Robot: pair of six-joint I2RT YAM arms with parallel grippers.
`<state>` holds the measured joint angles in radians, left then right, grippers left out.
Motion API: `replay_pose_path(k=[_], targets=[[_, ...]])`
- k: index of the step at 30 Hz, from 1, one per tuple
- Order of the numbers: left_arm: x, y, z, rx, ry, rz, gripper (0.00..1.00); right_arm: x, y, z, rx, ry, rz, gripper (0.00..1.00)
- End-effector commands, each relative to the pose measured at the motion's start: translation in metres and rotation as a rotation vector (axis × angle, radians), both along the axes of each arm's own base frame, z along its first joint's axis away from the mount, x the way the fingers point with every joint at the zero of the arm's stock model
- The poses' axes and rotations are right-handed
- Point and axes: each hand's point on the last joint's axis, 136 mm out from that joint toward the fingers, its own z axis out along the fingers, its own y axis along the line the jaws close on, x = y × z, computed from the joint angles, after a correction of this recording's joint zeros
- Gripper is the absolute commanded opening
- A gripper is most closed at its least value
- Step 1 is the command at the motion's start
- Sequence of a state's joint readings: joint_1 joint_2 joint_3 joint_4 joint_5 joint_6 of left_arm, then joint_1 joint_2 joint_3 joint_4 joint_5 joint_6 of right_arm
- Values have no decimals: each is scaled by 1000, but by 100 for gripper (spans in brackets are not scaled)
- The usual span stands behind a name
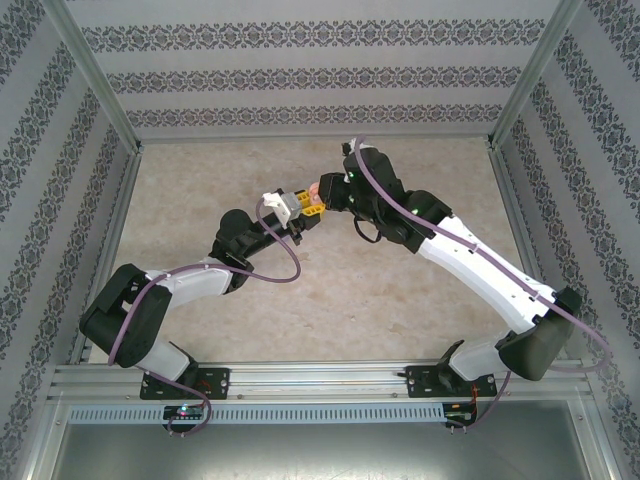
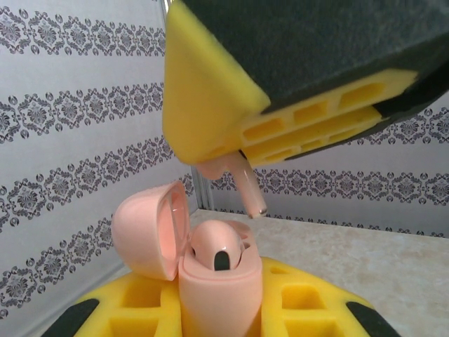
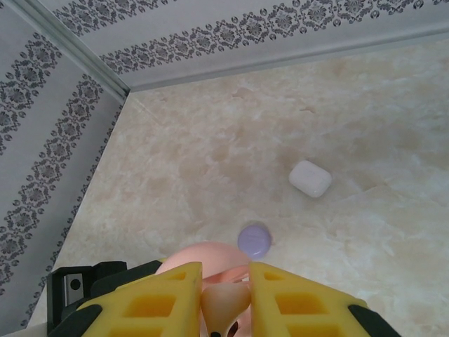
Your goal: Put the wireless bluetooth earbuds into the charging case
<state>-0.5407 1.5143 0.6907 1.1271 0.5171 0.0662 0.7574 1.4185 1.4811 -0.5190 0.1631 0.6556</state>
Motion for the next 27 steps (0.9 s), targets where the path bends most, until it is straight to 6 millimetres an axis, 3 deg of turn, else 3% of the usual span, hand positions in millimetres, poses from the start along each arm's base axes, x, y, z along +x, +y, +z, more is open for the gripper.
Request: replay_pose_path(k=[1,27], targets=[[-5,5,29,-45,-64,-13,0,1,9,-7,9,12,12,24],[-14,4,34,-49,-65,-47,0,11,11,-17,-2,28,4,23]])
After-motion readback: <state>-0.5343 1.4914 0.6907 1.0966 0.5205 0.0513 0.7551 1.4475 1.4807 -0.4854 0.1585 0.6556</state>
